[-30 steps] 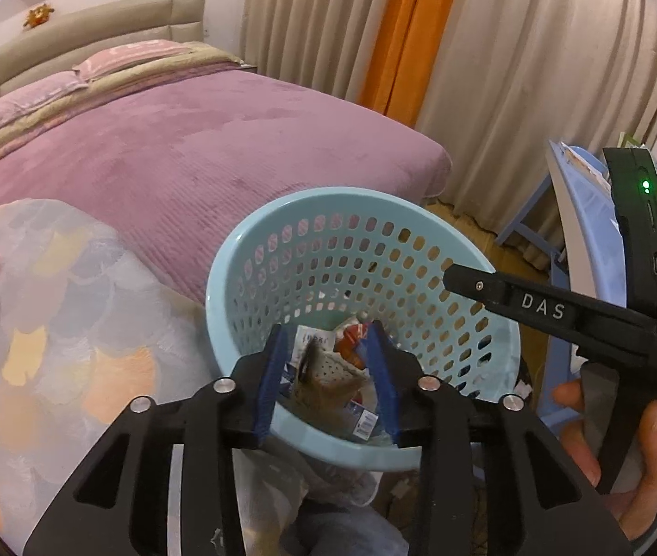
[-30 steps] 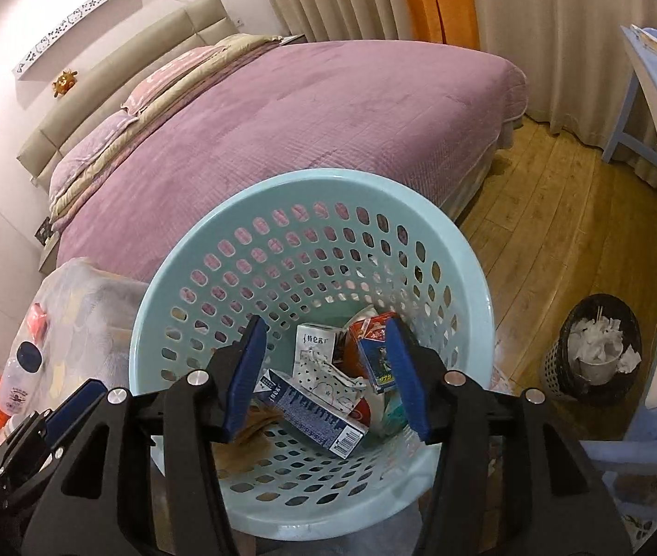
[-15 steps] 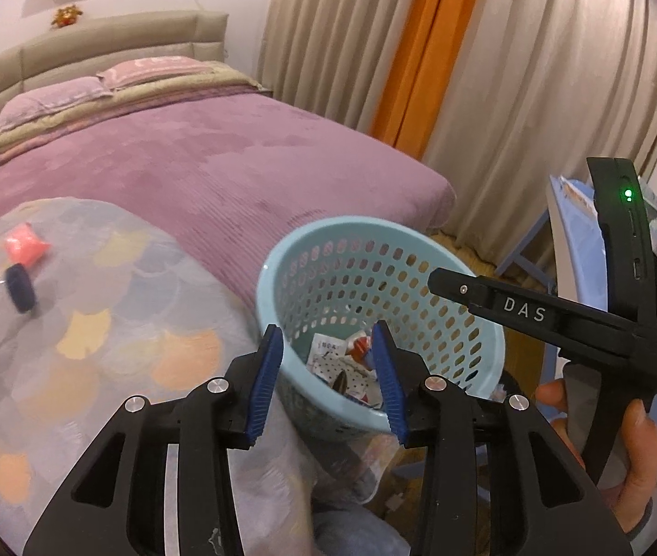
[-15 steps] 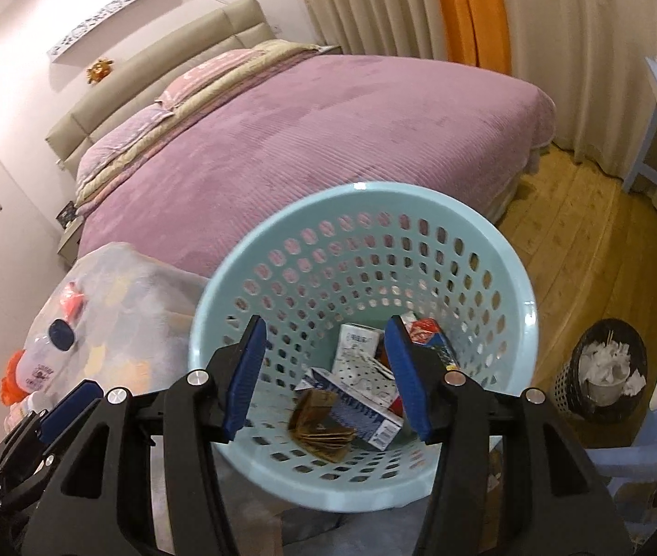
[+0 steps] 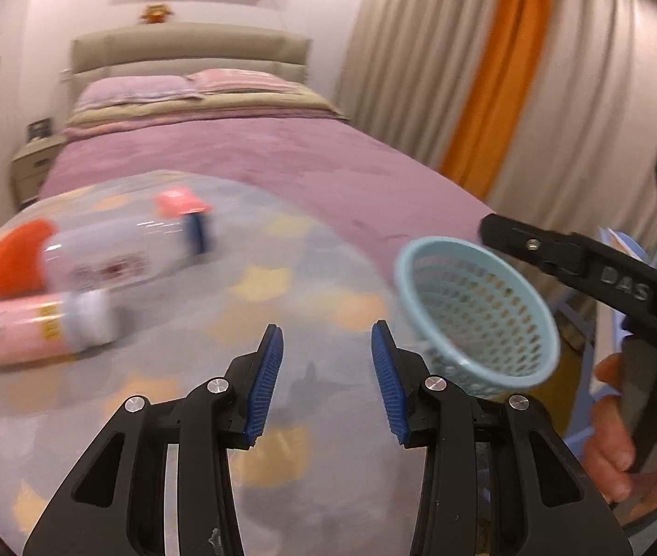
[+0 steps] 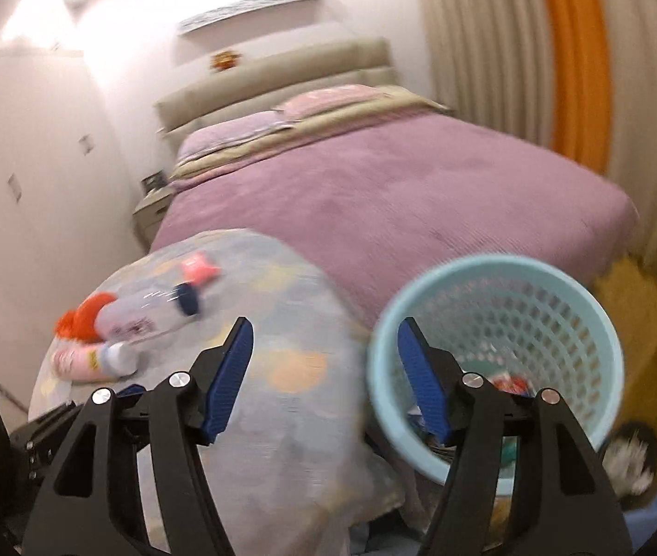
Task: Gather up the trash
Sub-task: 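Move both open tools back over the table toward the bottles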
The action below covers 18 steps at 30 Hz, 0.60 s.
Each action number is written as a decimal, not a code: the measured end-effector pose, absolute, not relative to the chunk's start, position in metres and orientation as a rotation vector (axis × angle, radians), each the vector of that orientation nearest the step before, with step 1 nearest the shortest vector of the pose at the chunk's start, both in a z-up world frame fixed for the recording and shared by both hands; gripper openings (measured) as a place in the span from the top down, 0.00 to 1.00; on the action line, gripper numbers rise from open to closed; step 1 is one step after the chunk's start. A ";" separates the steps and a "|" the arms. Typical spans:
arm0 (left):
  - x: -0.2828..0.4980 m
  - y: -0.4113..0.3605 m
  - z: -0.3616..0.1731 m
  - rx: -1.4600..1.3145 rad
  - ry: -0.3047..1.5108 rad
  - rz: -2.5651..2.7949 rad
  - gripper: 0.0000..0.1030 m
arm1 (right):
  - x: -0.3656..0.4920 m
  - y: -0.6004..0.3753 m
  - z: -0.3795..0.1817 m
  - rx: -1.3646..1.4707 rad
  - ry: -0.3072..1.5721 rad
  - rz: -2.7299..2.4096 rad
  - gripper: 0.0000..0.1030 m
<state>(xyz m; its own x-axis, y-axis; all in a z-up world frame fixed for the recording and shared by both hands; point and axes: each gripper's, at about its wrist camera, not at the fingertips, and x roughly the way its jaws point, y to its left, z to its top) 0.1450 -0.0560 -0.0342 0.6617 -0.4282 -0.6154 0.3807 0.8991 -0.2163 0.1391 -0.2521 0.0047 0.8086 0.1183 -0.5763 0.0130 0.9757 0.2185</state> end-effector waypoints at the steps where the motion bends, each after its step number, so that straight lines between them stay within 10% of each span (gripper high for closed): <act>1: 0.145 -0.038 -0.033 -0.081 0.709 -0.420 0.62 | 0.141 -0.241 0.006 0.204 0.627 0.085 0.40; 18: 0.180 0.162 -0.042 -0.249 0.722 -0.024 0.43 | 0.188 -0.106 -0.042 0.073 0.723 0.276 0.40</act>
<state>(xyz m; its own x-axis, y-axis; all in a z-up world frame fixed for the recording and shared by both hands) 0.1804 0.1620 -0.0425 0.7515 -0.1068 -0.6510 -0.0642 0.9703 -0.2334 0.1882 -0.1058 -0.0420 0.7150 0.2742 -0.6431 -0.2241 0.9612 0.1607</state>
